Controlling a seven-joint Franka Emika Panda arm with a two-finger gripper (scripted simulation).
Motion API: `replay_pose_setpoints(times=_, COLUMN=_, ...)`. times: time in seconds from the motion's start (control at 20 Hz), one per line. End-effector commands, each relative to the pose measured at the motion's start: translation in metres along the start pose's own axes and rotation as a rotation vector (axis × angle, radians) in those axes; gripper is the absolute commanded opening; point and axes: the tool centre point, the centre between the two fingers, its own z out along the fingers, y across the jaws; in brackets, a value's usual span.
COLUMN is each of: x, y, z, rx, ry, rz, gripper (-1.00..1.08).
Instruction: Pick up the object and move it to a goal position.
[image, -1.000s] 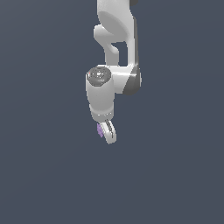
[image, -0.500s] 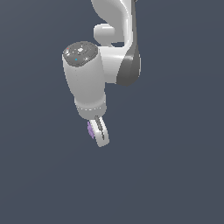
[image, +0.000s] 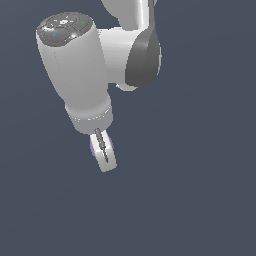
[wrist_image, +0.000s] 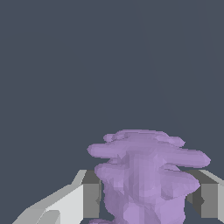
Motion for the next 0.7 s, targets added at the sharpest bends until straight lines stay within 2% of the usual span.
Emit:
replay_pose_setpoints(times=0.0, x=0.004, y=-0.004, z=-0.009, rx=-0.001, ry=-0.001, rz=-0.001, gripper=-1.00)
replay_pose_setpoints(times=0.65, x=0.013, y=-0.012, z=-0.025, rx=0.000, ry=-0.001, rz=-0.001, gripper=-1.00)
